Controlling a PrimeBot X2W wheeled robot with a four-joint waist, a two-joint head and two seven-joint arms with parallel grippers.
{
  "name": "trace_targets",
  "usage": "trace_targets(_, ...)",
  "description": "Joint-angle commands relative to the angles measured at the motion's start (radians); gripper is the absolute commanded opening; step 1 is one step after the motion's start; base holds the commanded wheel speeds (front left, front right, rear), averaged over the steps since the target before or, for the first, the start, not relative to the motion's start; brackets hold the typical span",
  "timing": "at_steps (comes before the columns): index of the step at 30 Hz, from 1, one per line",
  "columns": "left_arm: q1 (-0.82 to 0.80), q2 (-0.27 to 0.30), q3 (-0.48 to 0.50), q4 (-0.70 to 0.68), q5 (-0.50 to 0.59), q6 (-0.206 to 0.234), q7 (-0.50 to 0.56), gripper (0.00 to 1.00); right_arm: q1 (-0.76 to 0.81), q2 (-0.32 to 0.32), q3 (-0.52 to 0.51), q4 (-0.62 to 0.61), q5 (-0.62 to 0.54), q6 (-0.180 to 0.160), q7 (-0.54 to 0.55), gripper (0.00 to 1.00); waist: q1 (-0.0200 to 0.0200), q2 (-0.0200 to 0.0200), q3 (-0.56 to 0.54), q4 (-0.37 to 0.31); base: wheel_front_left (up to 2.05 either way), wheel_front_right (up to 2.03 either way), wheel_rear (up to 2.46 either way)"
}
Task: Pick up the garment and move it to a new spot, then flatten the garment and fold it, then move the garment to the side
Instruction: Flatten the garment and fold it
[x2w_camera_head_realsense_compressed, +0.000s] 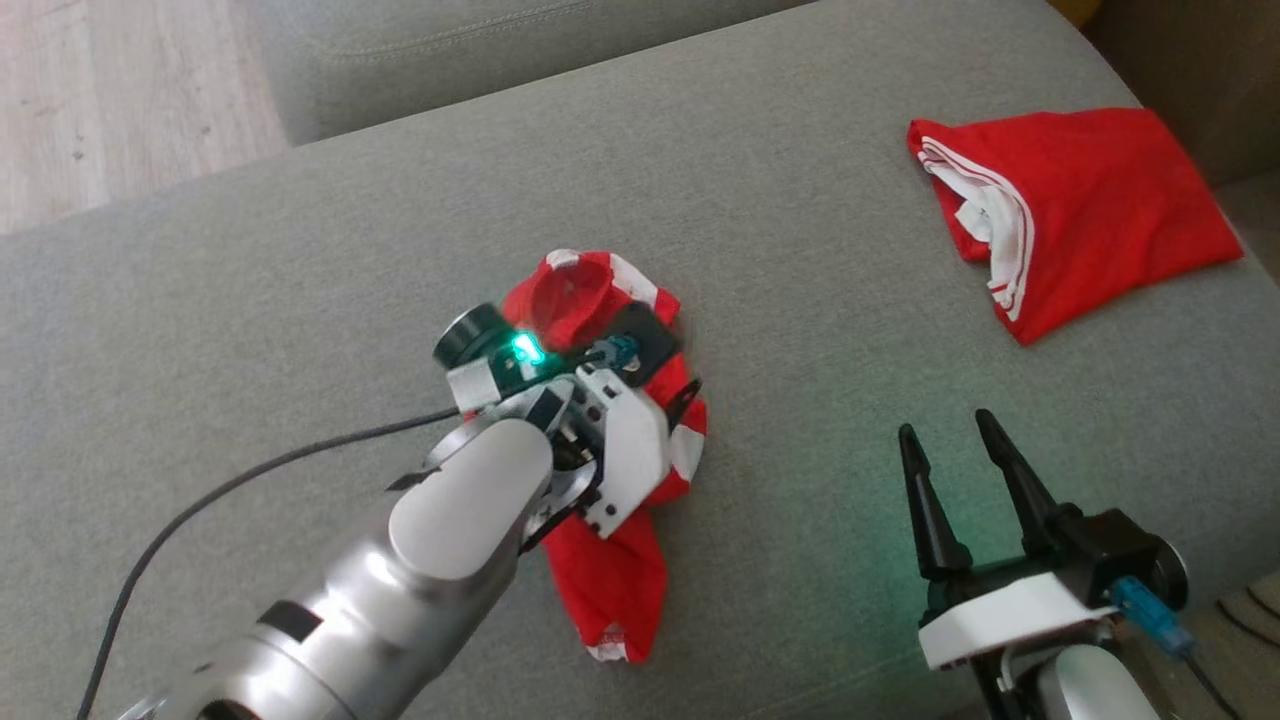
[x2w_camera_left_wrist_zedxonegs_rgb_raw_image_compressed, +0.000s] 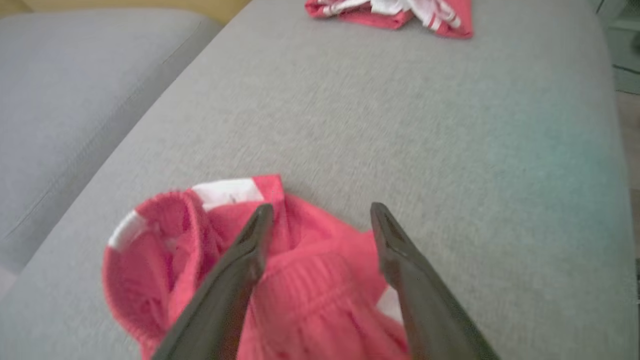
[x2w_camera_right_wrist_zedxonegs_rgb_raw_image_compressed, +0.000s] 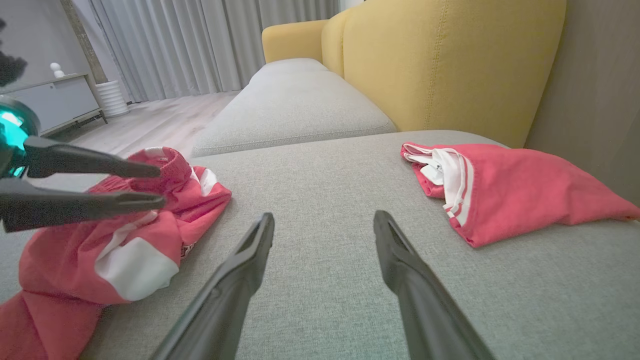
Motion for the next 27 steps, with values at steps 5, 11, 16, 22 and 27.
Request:
trace_targets(5,-0.031,0.023,-0.010,0.014,-0.043,0.002,0.066,0.95,-0.028,-0.004,0.005,-0.024,0.006,0.007,-0.014,1.00,-0.0001,0.0000,0.003,0.027,0.00,0.00,0.00)
trace_targets(11,-0.041,0.039,-0.026,0.004,-0.055,0.002,0.076,0.71,-0.027,-0.004,-0.006,-0.025,0.001,0.007,-0.014,1.00,-0.0001,0.0000,0.002,0.049,0.00,0.00,0.00)
trace_targets(16,-0.015,0.054,-0.028,-0.009,-0.065,0.013,0.078,0.44,-0.023,-0.004,-0.018,-0.026,-0.003,0.007,-0.014,1.00,-0.0001,0.0000,0.000,0.067,0.00,0.00,0.00)
trace_targets(22,0.032,0.060,-0.039,-0.035,-0.103,0.010,0.102,0.00,-0.024,-0.004,-0.023,-0.022,-0.004,0.007,-0.014,1.00,-0.0001,0.0000,-0.004,0.075,0.00,0.00,0.00)
trace_targets(27,0.024,0.048,0.050,-0.089,-0.179,0.036,0.046,0.00,-0.028,-0.004,-0.008,-0.016,0.000,0.007,-0.014,1.00,-0.0001,0.0000,-0.011,0.056,0.00,0.00,0.00)
